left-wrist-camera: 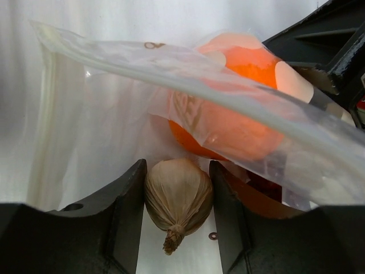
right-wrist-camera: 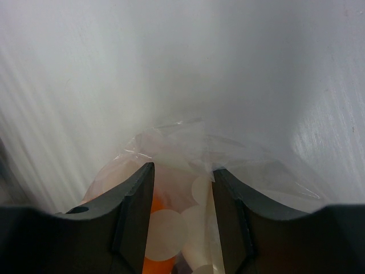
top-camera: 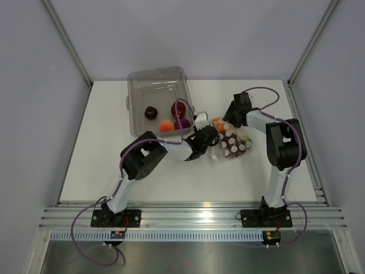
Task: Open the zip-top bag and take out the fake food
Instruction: Pick up the fake fruit from the zipper food storage bag.
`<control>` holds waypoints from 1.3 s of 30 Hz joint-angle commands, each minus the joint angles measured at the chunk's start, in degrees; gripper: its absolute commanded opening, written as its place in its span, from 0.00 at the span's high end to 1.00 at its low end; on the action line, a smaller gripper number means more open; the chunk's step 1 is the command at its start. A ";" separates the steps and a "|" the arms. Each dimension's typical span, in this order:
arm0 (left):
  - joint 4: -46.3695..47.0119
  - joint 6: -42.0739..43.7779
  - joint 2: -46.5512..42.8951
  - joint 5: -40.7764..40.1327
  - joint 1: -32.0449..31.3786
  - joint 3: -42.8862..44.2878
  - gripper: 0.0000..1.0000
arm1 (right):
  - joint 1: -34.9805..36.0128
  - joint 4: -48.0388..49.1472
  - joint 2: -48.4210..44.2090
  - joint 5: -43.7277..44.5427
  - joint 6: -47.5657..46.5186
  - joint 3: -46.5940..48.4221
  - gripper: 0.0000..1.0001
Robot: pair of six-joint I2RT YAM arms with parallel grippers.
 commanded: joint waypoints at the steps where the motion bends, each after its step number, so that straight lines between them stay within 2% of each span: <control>1: 1.09 0.75 -2.97 -0.06 0.35 -1.43 0.57 | 0.87 -1.11 -0.87 -0.96 0.49 -0.31 0.48; 11: -1.72 2.51 -8.59 -2.34 0.35 -3.45 0.59 | 0.87 -1.99 -0.78 0.36 2.60 0.22 0.48; 22: -3.48 0.40 -14.48 2.22 0.26 -7.76 0.58 | 0.78 -1.99 -0.87 -0.52 3.22 0.48 0.49; 27: -8.22 0.23 -15.45 2.58 0.26 -6.71 0.58 | 0.78 -2.17 -0.86 -0.61 3.39 0.83 0.49; 39: -6.81 1.28 -27.83 5.21 0.43 -17.43 0.59 | 0.78 -2.08 -1.57 -0.96 3.57 0.31 0.49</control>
